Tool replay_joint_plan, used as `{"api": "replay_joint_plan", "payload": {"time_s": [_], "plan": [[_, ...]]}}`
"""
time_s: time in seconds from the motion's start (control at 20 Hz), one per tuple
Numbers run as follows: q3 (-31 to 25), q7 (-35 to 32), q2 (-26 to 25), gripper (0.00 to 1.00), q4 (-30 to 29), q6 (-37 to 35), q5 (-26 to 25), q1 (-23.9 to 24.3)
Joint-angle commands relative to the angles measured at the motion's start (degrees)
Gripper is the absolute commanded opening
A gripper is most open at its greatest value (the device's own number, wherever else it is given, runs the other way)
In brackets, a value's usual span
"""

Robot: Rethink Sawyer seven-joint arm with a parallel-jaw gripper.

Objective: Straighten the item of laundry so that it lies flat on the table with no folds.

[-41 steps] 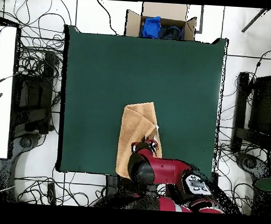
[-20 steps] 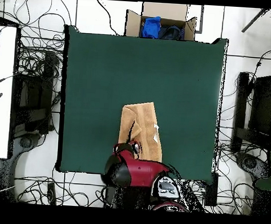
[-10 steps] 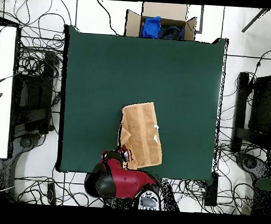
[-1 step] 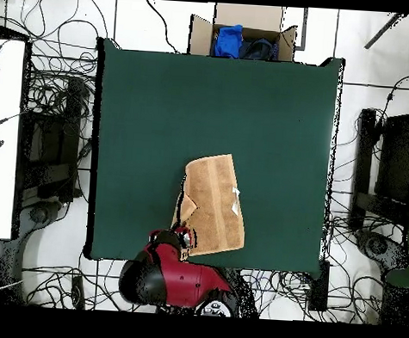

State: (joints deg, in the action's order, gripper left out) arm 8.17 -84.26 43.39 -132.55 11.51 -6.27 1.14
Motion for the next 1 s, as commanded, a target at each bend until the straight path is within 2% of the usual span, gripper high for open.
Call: {"api": "replay_joint_plan", "payload": {"time_s": [0.05,0.45,1.0], "plan": [[0.4,-15.6,-3.9,0.0,1.0,1.7,5.1,-1.0],[1.2,-15.7,-8.5,0.0,2.3,6.0,7.0,-2.0],[2.7,-15.9,-6.9,0.0,1.7,3.1,14.9,-9.1]]}}
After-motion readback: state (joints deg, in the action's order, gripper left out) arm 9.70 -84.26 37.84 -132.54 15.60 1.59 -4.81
